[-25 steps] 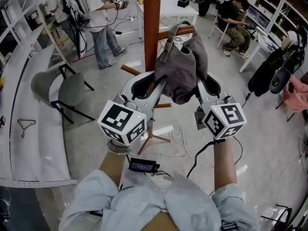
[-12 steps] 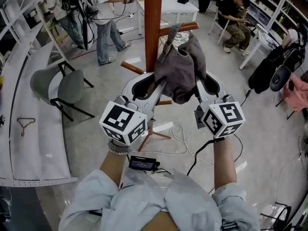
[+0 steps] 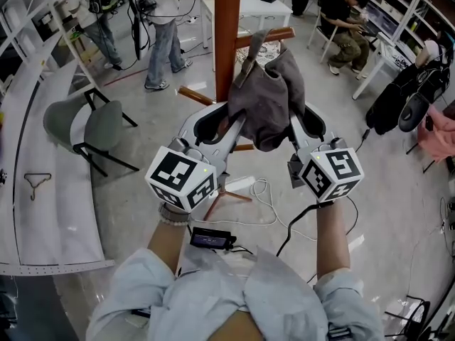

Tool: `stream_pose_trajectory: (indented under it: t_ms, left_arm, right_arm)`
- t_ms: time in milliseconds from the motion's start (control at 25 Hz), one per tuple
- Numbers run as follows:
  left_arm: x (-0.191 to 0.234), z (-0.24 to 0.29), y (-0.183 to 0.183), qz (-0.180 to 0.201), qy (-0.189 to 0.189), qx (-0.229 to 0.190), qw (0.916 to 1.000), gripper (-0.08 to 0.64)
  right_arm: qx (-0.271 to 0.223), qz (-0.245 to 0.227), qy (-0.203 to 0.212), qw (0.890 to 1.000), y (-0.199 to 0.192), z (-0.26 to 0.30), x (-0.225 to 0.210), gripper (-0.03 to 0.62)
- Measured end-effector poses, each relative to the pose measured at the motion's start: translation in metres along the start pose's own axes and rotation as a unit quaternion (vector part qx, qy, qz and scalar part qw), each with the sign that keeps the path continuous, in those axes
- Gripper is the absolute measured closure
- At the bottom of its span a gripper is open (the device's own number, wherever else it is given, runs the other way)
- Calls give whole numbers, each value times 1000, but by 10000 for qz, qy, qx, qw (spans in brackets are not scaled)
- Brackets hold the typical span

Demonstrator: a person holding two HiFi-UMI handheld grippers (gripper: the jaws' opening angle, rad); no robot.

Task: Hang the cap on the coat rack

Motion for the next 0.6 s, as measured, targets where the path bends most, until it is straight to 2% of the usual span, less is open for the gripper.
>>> stream_pose_trajectory:
  t_ms: [280, 600]
  left_arm:
    - [-3, -9, -3, 99, -36, -6, 9999, 472]
    - [-5, -11, 13, 217, -84, -149, 9996, 440]
  right_arm:
    - [-58, 77, -74, 9999, -6, -7, 7, 503]
    - [-188, 164, -345, 9991, 6, -11, 4, 446]
Point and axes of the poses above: the fingertips, and each gripper's own axes: z forward along the fingers, x to its left, y out of its top, the point moved 7 cm from there along -z, backward along the fingers, and after that the axes turned 1 degree about z, right-handed, at the moved point
